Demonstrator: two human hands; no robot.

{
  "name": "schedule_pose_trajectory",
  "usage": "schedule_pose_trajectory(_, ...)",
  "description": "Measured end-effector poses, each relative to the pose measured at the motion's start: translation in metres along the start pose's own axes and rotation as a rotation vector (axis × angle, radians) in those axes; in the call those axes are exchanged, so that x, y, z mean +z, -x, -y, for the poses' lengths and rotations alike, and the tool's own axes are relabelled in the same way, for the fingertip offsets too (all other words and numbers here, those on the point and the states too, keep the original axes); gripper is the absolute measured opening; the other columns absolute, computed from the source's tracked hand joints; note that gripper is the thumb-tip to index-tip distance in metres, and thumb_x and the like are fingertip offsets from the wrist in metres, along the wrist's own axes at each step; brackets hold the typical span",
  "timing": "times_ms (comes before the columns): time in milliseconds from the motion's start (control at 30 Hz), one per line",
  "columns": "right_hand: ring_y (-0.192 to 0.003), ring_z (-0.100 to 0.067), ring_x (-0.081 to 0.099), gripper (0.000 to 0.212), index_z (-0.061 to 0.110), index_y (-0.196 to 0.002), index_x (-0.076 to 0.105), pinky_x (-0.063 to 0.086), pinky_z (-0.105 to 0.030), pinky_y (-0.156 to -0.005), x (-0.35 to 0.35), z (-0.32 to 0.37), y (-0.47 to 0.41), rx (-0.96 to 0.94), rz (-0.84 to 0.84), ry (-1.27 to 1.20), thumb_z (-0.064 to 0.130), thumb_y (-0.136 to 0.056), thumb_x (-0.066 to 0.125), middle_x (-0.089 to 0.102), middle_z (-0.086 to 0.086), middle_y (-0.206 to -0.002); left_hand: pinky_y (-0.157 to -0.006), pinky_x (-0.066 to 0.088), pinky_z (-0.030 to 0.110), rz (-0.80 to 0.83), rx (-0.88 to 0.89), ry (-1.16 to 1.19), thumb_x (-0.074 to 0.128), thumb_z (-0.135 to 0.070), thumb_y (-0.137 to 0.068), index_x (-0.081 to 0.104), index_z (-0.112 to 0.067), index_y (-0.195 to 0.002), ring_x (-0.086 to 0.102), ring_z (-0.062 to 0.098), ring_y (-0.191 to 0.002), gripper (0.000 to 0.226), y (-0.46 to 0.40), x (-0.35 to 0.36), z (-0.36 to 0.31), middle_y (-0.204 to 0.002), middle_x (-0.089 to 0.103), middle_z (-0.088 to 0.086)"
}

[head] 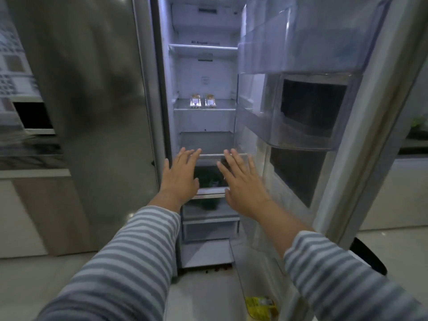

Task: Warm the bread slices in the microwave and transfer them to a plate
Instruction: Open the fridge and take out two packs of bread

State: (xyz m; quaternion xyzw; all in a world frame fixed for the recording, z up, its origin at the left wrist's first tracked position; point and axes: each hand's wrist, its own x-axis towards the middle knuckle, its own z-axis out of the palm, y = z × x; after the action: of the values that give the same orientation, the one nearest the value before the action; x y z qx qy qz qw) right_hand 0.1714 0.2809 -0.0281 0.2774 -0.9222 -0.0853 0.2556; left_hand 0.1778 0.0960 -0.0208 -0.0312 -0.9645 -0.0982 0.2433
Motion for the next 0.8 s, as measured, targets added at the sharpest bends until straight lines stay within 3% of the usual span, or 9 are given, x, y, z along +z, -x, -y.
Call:
schedule_pose_trajectory(67,-0.146,-0.027,-0.017,0.074,0.018,-0.154,0.006,-0.011,-0.049,-0.115,0.011,0.008,-0.021,0.043,0.092,-0.085,0.032,-0.094,0.048,-0.013,-0.01,-0.16,-0.117,0.009,0.054,0.027,-0.025,0.015,0.058,-0.02,-0.089,0.015,-0.024,-0.152,0.006,0.018,-0.148,0.076,-0.01,0.001,0.018,-0.156,0.02,0.0)
schedule_pose_trajectory(200,-0.147,-0.025,-0.016,0.074,0.022,-0.153,0.005,-0.007,-0.049,-0.116,0.036,0.012,-0.076,0.129,0.15,-0.227,0.037,-0.096,0.048,-0.011,-0.007,-0.161,-0.118,0.01,0.053,0.075,-0.028,0.034,0.057,-0.021,-0.09,0.018,-0.023,-0.151,0.006,0.018,-0.148,0.073,-0.047,0.012,0.052,-0.156,0.021,0.0)
schedule_pose_trajectory(267,-0.147,-0.024,-0.013,0.072,0.023,-0.153,0.005,-0.004,-0.049,-0.117,0.049,0.01,-0.106,0.173,0.194,-0.265,0.037,-0.097,0.047,-0.008,-0.005,-0.161,-0.117,0.018,0.051,0.093,-0.027,0.05,0.058,-0.024,-0.09,0.019,-0.022,-0.151,0.013,0.02,-0.147,0.072,-0.074,0.023,0.07,-0.155,0.025,0.002)
schedule_pose_trajectory(367,-0.148,-0.022,-0.001,0.067,0.025,-0.153,0.012,0.005,-0.048,-0.12,0.067,0.004,-0.153,0.245,0.215,-0.316,0.036,-0.097,0.047,0.004,-0.002,-0.162,-0.108,0.036,0.043,0.124,-0.023,0.107,0.058,-0.026,-0.09,0.023,-0.021,-0.15,0.033,0.024,-0.138,0.07,-0.121,0.039,0.093,-0.15,0.035,0.004)
schedule_pose_trajectory(433,-0.144,-0.025,0.021,0.061,0.022,-0.15,0.025,0.022,-0.049,-0.116,0.08,-0.003,-0.182,0.273,0.216,-0.363,0.039,-0.097,0.047,0.024,-0.005,-0.158,-0.105,0.04,0.04,0.178,-0.038,0.16,0.059,-0.028,-0.09,0.028,-0.02,-0.149,0.039,0.024,-0.134,0.067,-0.15,0.048,0.104,-0.147,0.039,0.005)
schedule_pose_trajectory(533,-0.118,-0.027,0.053,0.047,0.018,-0.137,0.046,0.045,-0.043,-0.097,0.098,-0.014,-0.222,0.367,0.244,-0.485,0.044,-0.098,0.044,0.054,-0.009,-0.134,-0.104,0.042,0.039,0.219,-0.047,0.24,0.06,-0.03,-0.091,0.036,-0.018,-0.145,0.046,0.024,-0.129,0.061,-0.193,0.063,0.117,-0.143,0.046,0.005)
schedule_pose_trajectory(800,-0.126,-0.029,0.049,0.05,0.017,-0.14,0.045,0.042,-0.04,-0.101,0.147,-0.069,-0.329,0.451,0.256,-0.437,0.043,-0.097,0.045,0.051,-0.012,-0.139,-0.101,0.044,0.043,0.192,-0.085,0.29,0.059,-0.034,-0.089,0.036,-0.021,-0.144,0.05,0.027,-0.125,0.061,-0.315,0.104,0.135,-0.141,0.048,0.006)
